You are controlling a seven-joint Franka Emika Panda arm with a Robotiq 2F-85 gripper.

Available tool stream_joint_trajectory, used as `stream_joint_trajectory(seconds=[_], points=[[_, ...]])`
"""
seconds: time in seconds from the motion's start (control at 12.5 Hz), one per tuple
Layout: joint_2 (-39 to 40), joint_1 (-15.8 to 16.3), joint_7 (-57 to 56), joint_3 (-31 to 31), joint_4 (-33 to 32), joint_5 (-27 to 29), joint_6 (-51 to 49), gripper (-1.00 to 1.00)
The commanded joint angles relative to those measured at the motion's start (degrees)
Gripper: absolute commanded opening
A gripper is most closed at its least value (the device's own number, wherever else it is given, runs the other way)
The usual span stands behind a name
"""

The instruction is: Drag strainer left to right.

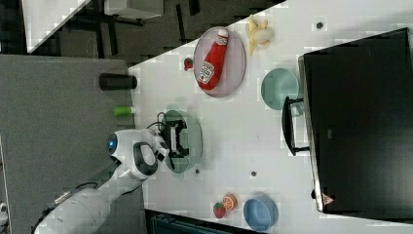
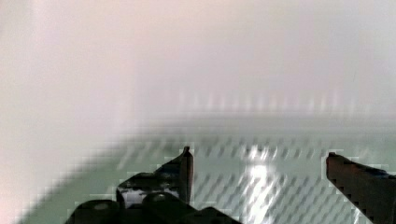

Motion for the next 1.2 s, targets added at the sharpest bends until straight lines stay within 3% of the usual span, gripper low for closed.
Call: stream_joint_trajectory(seconds=[0.08,0.72,1.2], points=[[-2.6,-4.8,-8.0,-1.7,-3.5,0.0,-0.1,1.0],[-6.2,-11.3,-22.9,-5.6,-7.7,0.0,0.1,1.0],[-7.1,-14.3,-33.0,-10.7,-9.0,0.0,0.4,1.0]])
